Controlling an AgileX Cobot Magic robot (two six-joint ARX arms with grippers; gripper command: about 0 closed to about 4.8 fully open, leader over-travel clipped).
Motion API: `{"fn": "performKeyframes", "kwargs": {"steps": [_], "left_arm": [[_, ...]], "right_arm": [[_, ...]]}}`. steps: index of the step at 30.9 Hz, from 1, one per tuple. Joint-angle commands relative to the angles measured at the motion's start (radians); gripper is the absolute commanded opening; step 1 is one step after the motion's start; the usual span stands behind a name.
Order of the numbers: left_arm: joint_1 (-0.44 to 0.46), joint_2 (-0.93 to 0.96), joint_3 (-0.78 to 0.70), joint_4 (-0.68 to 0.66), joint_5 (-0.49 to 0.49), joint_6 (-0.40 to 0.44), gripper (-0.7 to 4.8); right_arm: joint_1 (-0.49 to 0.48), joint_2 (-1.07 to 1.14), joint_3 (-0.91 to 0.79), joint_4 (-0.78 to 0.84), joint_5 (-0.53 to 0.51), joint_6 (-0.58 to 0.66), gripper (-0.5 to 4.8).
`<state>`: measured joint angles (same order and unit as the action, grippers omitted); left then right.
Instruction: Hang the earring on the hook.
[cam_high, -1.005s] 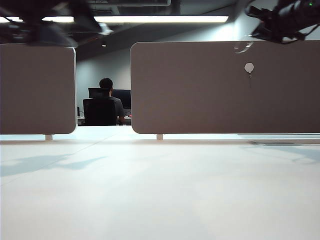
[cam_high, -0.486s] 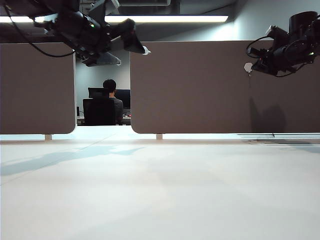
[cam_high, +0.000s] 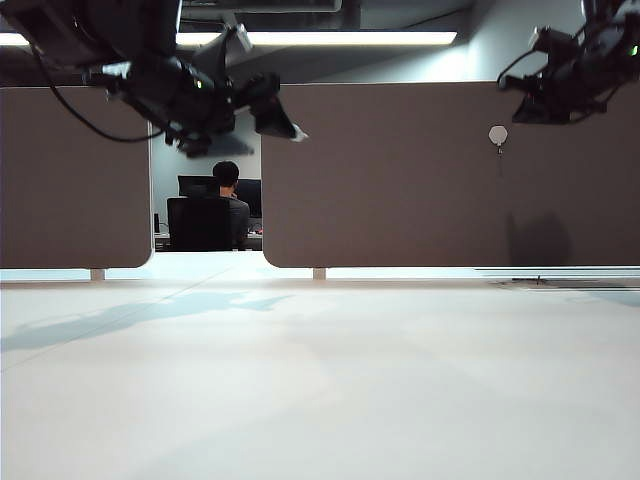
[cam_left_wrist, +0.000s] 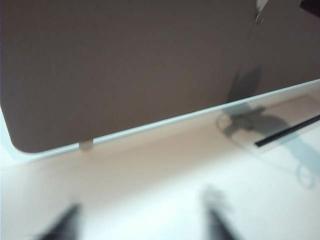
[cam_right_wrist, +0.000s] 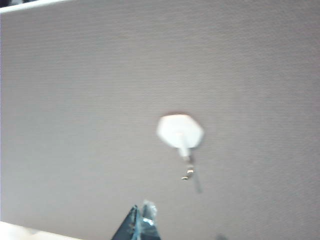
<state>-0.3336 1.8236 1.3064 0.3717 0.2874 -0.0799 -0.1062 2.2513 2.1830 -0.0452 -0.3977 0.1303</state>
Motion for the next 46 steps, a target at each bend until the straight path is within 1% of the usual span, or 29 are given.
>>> {"fn": "performKeyframes", "kwargs": {"steps": [1, 2, 5, 8, 10, 12, 15, 18, 21, 24, 27, 30, 32, 34, 37, 40, 42, 44, 46], "left_arm": [[0.006, -0.07, 0.003, 0.019, -0.016, 0.001, -0.13], [0.006, -0.088, 0.003, 0.014, -0.027, 0.001, -0.05], [0.006, -0.148, 0.003, -0.028, -0.049, 0.005, -0.05], [0.006, -0.222, 0.003, -0.129, -0.06, 0.006, -0.05], [0.006, -0.277, 0.0, -0.203, -0.098, 0.029, -0.05], [0.006, -0.34, -0.008, -0.254, -0.136, 0.041, -0.05], [0.006, -0.438, -0.042, -0.267, -0.138, 0.045, -0.05], [0.006, -0.552, -0.101, -0.273, -0.147, 0.045, -0.05], [0.006, -0.67, -0.168, -0.301, -0.18, 0.045, -0.05], [0.006, -0.787, -0.23, -0.352, -0.188, 0.042, -0.05], [0.006, -0.922, -0.301, -0.428, -0.227, 0.041, -0.05], [0.006, -1.05, -0.375, -0.473, -0.26, 0.036, -0.05], [0.006, -1.142, -0.426, -0.491, -0.274, 0.01, -0.05], [0.006, -1.23, -0.476, -0.491, -0.274, 0.011, -0.05], [0.006, -1.318, -0.53, -0.498, -0.271, 0.045, -0.05], [0.006, -1.331, -0.543, -0.521, -0.216, 0.042, -0.05], [0.006, -1.305, -0.543, -0.513, -0.212, 0.042, -0.05], [0.006, -1.268, -0.543, -0.473, -0.206, 0.042, -0.05], [0.006, -1.205, -0.542, -0.4, -0.161, 0.042, -0.05]], "right_arm": [[0.001, -0.105, -0.021, 0.006, -0.012, -0.005, -0.06], [0.001, -0.129, -0.03, 0.006, -0.012, -0.005, -0.06], [0.001, -0.209, -0.082, 0.004, -0.022, -0.005, -0.06], [0.001, -0.31, -0.193, 0.007, -0.027, -0.008, -0.06], [0.001, -0.399, -0.319, 0.035, -0.028, -0.007, -0.06], [0.001, -0.503, -0.476, 0.103, -0.027, 0.008, -0.06], [0.002, -0.661, -0.721, 0.229, -0.023, 0.05, -0.06], [0.006, -0.821, -0.949, 0.301, -0.018, 0.075, -0.06], [0.024, -0.951, -1.112, 0.311, 0.014, 0.079, -0.06], [0.035, -1.063, -1.226, 0.311, 0.014, 0.079, -0.06], [0.056, -1.169, -1.318, 0.311, 0.022, 0.079, -0.06], [0.082, -1.267, -1.398, 0.311, 0.027, 0.079, -0.06], [0.102, -1.329, -1.447, 0.31, 0.041, 0.084, -0.06], [0.13, -1.404, -1.492, 0.29, 0.068, 0.095, -0.06], [0.164, -1.492, -1.506, 0.182, 0.146, 0.097, -0.06], [0.166, -1.535, -1.503, 0.154, 0.16, 0.077, -0.06], [0.166, -1.538, -1.486, 0.145, 0.16, 0.067, -0.06], [0.166, -1.519, -1.458, 0.138, 0.16, 0.067, -0.06], [0.164, -1.481, -1.424, 0.137, 0.163, 0.045, -0.06]]}}
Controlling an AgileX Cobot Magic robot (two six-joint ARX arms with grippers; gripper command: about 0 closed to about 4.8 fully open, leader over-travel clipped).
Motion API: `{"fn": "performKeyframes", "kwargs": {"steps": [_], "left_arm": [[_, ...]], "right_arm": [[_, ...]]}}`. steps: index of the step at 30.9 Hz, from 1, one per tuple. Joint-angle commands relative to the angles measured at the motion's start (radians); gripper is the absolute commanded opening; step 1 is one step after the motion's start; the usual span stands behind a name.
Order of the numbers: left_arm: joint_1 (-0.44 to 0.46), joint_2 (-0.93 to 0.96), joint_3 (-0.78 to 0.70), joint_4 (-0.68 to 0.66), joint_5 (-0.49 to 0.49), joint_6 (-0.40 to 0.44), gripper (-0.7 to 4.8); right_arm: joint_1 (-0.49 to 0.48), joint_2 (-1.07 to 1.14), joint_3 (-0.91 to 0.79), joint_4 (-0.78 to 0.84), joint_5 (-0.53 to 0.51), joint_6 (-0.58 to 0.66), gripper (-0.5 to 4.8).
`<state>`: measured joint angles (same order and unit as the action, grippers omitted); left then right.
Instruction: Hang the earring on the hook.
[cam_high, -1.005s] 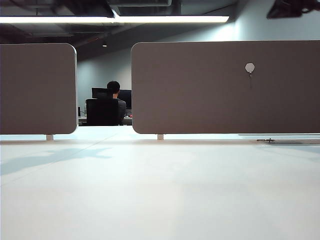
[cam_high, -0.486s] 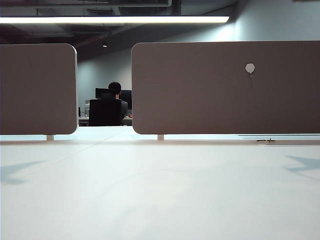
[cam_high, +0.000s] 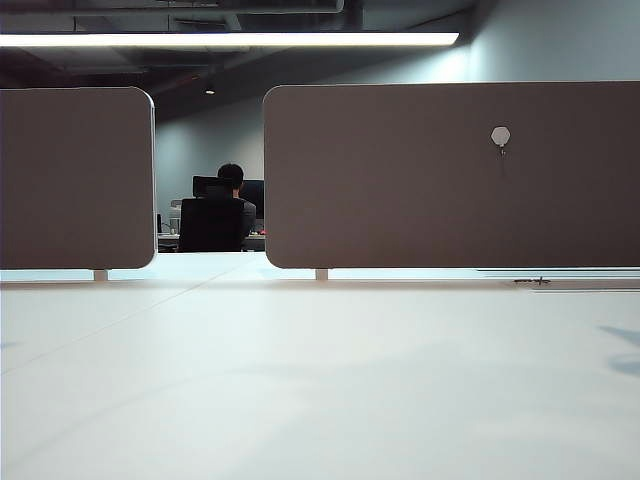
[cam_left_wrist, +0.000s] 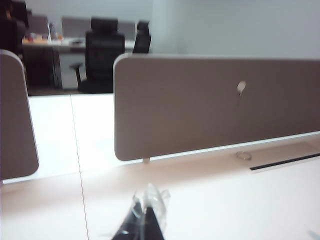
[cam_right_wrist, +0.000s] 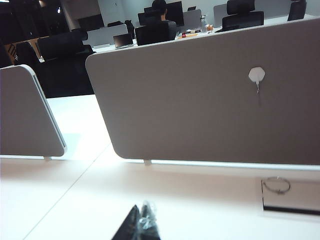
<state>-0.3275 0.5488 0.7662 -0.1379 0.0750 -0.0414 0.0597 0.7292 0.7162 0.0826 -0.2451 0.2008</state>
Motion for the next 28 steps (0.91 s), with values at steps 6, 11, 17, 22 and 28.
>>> {"fn": "performKeyframes", "kwargs": {"steps": [6, 11, 17, 22, 28], "left_arm": [[0.0, 0.327, 0.006, 0.383, 0.105, 0.008, -0.05], [0.0, 0.581, 0.051, 0.604, 0.14, -0.022, -0.05], [-0.001, 0.876, 0.262, 0.609, 0.282, -0.015, -0.05], [-0.005, 1.043, 0.41, 0.59, 0.314, -0.023, 0.39], [-0.009, 1.229, 0.584, 0.562, 0.315, -0.023, 2.45]], "right_arm": [[-0.002, 0.28, 0.228, 0.002, 0.026, -0.105, -0.06], [-0.06, 0.537, 0.46, -0.011, 0.015, -0.103, -0.06], [-0.179, 0.824, 0.718, -0.014, -0.058, -0.053, -0.06], [-0.257, 1.044, 0.859, -0.044, -0.114, -0.04, -0.06], [-0.267, 1.266, 0.965, -0.045, -0.117, -0.042, -0.06]]}}
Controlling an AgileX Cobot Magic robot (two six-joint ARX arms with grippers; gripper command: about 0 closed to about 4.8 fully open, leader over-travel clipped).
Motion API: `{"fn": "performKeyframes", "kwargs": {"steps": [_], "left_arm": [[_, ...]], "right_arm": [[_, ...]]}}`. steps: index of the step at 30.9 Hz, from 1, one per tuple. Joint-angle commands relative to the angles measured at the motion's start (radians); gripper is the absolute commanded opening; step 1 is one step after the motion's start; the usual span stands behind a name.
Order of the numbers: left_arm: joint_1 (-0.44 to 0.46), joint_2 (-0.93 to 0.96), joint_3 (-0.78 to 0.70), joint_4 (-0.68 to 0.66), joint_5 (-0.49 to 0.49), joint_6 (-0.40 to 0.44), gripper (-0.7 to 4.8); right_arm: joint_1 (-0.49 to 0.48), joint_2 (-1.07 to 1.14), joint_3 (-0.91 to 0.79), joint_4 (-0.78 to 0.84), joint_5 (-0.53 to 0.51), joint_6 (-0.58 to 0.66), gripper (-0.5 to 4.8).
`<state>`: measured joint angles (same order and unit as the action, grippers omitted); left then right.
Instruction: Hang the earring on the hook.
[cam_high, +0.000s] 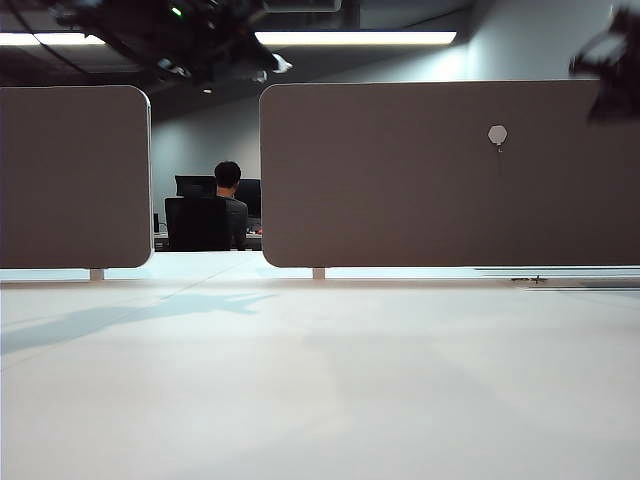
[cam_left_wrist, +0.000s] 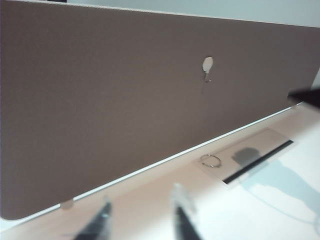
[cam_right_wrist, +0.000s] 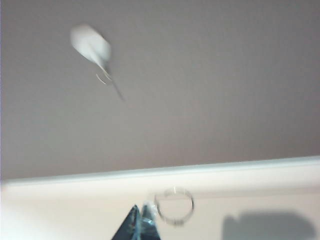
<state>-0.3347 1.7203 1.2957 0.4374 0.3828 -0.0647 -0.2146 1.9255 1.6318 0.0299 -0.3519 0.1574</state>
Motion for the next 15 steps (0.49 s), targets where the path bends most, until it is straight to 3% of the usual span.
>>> {"fn": "performKeyframes", "kwargs": {"steps": [1, 5, 11, 12, 15], "left_arm": [[-0.004, 0.086, 0.08, -0.02, 0.008, -0.007, 2.77], [-0.015, 0.193, 0.192, -0.091, 0.03, -0.025, 3.49], [-0.028, 0.3, 0.296, -0.16, 0.022, -0.022, 3.5], [-0.029, 0.31, 0.303, -0.159, 0.021, -0.022, 3.5], [-0.033, 0.33, 0.312, -0.163, 0.021, -0.022, 3.5]], "right_arm": [[0.01, 0.104, 0.072, 0.004, -0.01, 0.003, -0.06], [0.029, 0.223, 0.191, -0.079, -0.033, 0.003, -0.06], [0.061, 0.314, 0.317, -0.154, -0.002, -0.035, -0.03], [0.063, 0.326, 0.336, -0.158, 0.0, -0.034, 0.21], [0.075, 0.355, 0.411, -0.246, 0.053, -0.031, 2.48]]}}
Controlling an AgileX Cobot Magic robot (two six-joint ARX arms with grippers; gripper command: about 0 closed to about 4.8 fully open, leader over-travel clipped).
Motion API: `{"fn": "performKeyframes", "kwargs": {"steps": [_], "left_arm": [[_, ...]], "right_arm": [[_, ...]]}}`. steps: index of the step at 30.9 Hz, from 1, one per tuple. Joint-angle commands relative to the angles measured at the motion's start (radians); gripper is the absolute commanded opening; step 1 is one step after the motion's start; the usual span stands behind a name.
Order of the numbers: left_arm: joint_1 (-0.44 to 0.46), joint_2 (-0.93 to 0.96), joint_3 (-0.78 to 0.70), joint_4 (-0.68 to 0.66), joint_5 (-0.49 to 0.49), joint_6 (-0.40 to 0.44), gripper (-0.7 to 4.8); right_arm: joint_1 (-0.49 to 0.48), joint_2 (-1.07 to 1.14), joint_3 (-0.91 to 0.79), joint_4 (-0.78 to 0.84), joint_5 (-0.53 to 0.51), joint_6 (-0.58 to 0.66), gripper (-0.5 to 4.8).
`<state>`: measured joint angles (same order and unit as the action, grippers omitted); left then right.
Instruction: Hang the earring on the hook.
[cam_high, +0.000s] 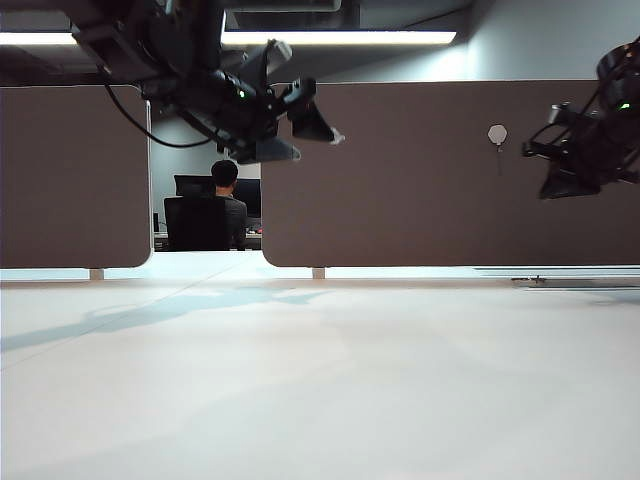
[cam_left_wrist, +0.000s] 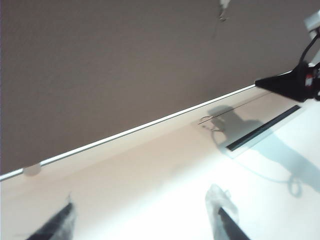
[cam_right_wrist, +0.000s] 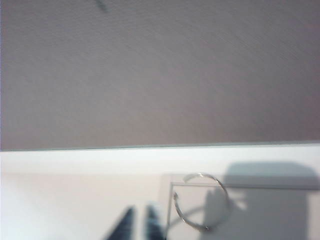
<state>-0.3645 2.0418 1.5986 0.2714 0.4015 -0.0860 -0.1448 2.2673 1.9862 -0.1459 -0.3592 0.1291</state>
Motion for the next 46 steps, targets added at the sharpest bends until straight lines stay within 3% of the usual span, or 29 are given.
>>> {"fn": "performKeyframes", "kwargs": {"steps": [1, 2, 10, 29, 33, 41, 46], "left_arm": [[-0.003, 0.013, 0.009, 0.004, 0.002, 0.0, 3.5], [-0.008, 0.016, 0.008, 0.003, -0.002, 0.0, 3.5], [-0.015, 0.024, 0.008, 0.003, -0.004, -0.001, 3.5], [-0.021, 0.024, 0.007, -0.063, 0.003, -0.005, 3.5], [-0.021, 0.024, 0.007, -0.072, 0.003, -0.005, 3.5], [-0.021, 0.024, 0.007, -0.08, 0.003, -0.004, 3.5], [-0.021, 0.024, 0.007, -0.084, 0.003, -0.004, 3.5]], "right_arm": [[0.006, 0.023, 0.075, -0.099, 0.071, -0.003, 2.98], [0.01, 0.031, 0.09, -0.124, 0.065, 0.0, 3.22], [0.012, 0.108, 0.156, -0.234, 0.05, 0.109, 3.23], [0.018, 0.314, 0.371, -0.271, 0.159, 0.095, 3.05], [0.029, 0.329, 0.37, -0.301, 0.2, 0.007, 3.05], [0.036, 0.346, 0.371, -0.264, 0.234, 0.001, 3.0], [0.038, 0.346, 0.371, -0.237, 0.268, 0.001, 2.59]]}}
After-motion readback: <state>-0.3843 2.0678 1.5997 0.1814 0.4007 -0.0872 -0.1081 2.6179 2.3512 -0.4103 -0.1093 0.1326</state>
